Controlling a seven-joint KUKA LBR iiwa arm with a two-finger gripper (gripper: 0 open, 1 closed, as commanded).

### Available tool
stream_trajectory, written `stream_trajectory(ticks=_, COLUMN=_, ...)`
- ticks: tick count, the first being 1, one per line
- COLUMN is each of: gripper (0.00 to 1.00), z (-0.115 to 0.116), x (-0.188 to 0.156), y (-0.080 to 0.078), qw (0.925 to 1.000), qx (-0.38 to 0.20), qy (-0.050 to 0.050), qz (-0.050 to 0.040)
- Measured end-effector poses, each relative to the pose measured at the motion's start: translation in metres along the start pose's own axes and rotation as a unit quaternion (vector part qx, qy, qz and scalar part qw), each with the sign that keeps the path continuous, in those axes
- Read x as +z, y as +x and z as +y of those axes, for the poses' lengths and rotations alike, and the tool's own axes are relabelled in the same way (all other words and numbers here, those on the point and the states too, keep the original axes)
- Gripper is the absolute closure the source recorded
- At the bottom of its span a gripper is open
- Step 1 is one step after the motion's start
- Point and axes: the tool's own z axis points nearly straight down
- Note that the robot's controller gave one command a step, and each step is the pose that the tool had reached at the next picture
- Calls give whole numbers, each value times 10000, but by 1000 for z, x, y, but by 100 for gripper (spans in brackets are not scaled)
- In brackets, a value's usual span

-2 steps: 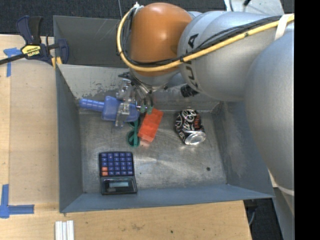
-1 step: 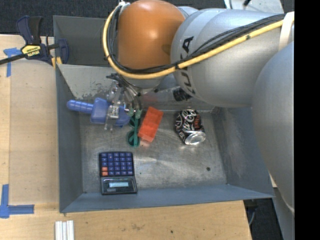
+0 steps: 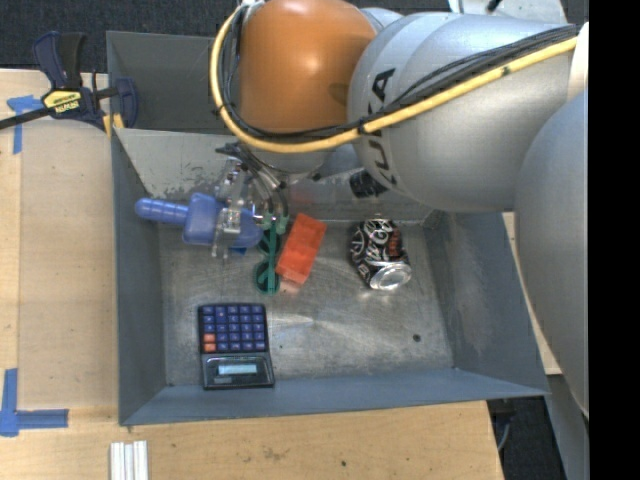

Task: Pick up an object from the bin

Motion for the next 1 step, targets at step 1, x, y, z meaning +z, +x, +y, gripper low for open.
stream_trajectory(ticks=1, gripper=100, z=9, x=14, y=-39, qw=10000, qx=32, qy=11, qz=-18)
